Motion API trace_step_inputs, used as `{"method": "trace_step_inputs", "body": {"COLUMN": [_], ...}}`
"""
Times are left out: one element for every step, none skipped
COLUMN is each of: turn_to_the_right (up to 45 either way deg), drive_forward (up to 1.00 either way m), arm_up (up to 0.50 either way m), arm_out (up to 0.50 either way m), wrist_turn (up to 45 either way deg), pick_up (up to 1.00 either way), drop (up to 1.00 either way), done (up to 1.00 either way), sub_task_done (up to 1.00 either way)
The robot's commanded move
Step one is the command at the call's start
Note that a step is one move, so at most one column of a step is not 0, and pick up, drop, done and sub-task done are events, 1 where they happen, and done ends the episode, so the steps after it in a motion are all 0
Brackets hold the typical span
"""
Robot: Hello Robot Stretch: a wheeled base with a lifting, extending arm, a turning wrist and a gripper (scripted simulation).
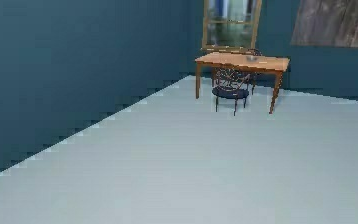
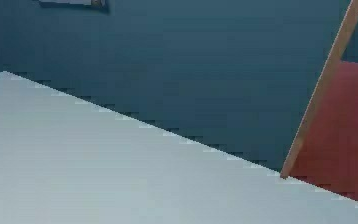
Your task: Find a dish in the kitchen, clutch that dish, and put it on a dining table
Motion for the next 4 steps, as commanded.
{"method": "trace_step_inputs", "body": {"turn_to_the_right": [45.0, 45.0, 45.0, 12.0], "drive_forward": [0.00, 0.00, 0.00, 0.00], "arm_up": [0.00, 0.00, 0.00, 0.00], "arm_out": [0.00, 0.00, 0.00, 0.00], "wrist_turn": [0.0, 0.0, 0.0, 0.0], "pick_up": [0.00, 0.00, 0.00, 0.00], "drop": [0.00, 0.00, 0.00, 0.00], "done": [0.00, 0.00, 0.00, 0.00], "sub_task_done": [0.00, 0.00, 0.00, 0.00]}}
